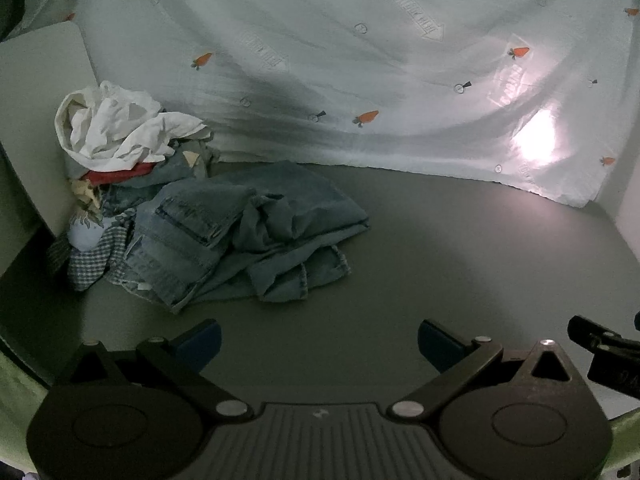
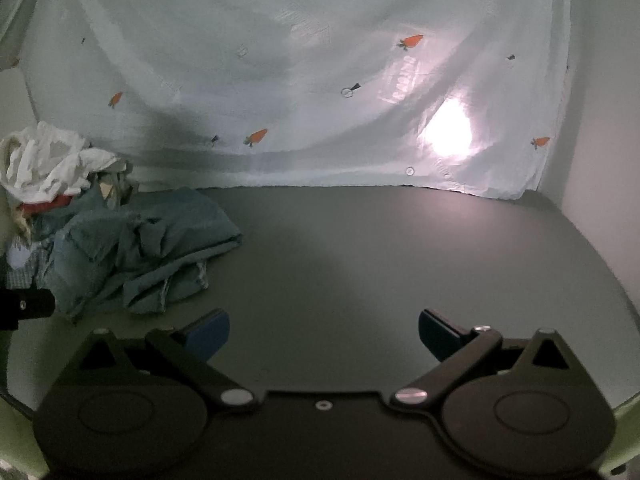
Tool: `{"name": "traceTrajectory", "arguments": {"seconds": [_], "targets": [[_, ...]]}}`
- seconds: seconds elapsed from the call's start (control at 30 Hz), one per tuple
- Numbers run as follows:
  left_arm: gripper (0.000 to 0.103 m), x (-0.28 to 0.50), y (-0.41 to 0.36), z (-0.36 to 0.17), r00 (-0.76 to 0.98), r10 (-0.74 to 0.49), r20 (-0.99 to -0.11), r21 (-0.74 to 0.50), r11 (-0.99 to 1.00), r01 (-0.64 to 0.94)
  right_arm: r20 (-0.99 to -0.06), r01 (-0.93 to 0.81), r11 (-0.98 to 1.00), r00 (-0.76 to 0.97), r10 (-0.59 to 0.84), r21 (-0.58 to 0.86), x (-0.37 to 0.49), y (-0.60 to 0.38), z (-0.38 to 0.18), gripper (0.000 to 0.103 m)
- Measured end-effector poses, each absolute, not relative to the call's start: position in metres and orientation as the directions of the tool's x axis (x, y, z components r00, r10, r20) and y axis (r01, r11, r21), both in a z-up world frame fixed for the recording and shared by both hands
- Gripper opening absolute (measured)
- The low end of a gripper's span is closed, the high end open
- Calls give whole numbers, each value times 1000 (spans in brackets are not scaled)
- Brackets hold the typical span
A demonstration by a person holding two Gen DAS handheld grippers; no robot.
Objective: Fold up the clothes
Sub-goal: 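Reach into the clothes pile and grasp the light blue shirt with the right gripper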
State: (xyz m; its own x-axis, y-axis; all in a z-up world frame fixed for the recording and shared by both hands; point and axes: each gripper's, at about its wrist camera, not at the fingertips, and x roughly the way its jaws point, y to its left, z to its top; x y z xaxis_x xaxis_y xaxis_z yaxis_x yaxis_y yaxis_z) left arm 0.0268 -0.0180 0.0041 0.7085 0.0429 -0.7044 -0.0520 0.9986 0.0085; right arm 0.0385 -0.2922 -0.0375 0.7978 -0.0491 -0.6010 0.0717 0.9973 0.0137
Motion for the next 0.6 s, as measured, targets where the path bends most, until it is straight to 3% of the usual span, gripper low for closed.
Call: {"name": "traceTrajectory", "arguments": {"seconds": [0.07,0.33,0.6], "targets": [[103,32,-22,4,711,33,-702,-10,998,-56,-597,82,995,802,-35,51,43,-303,-38,102],[103,42,-17,-11,701,-15,-713,-128,986,-108,-561,112,890,808,177,441,71,-362,-74,103],[103,81,77,-48,653,-10,-757,-253,926,-279,-516,179,638,762,392,749,123,-334,-129,103]]}}
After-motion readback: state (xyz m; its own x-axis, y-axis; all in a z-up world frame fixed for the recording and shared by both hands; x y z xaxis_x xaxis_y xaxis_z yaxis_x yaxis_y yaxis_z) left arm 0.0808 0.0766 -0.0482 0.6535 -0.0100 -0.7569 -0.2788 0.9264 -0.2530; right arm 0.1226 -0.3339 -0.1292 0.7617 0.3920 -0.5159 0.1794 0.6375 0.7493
